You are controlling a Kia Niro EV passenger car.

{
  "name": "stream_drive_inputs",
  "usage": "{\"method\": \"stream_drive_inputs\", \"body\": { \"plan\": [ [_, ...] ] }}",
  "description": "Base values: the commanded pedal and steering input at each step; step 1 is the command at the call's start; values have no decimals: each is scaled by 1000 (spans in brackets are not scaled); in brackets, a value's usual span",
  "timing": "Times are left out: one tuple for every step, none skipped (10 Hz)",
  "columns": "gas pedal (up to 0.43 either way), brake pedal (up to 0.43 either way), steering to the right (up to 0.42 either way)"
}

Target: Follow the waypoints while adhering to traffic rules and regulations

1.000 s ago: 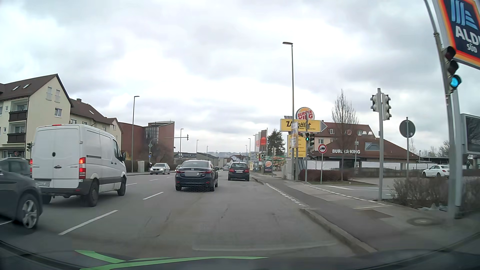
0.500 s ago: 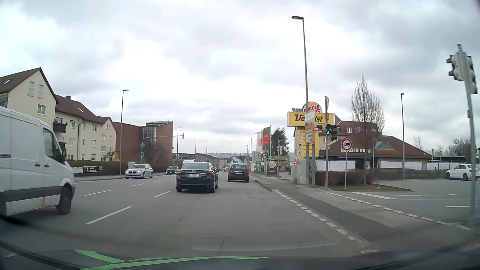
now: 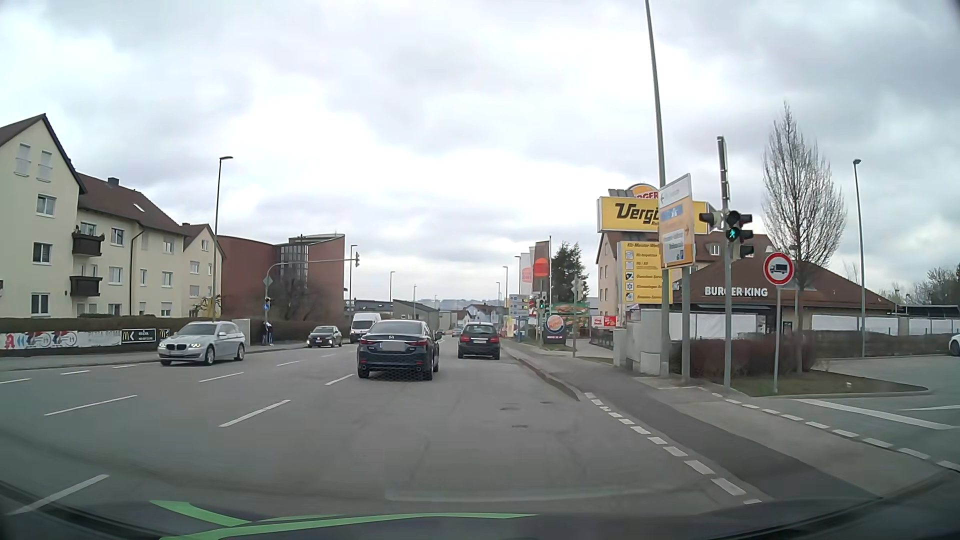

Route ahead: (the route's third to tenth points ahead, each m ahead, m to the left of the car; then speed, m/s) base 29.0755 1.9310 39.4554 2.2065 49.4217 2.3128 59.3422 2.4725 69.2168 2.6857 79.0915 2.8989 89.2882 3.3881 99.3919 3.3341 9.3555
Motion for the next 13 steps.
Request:
{"method": "stream_drive_inputs", "body": {
  "plan": [
    [110,0,1],
    [118,0,4],
    [118,0,4],
    [118,0,4],
    [118,0,4],
    [118,0,4],
    [118,0,3],
    [118,0,3],
    [118,0,2],
    [118,0,0],
    [118,0,0],
    [118,0,1],
    [118,0,1]
  ]
}}
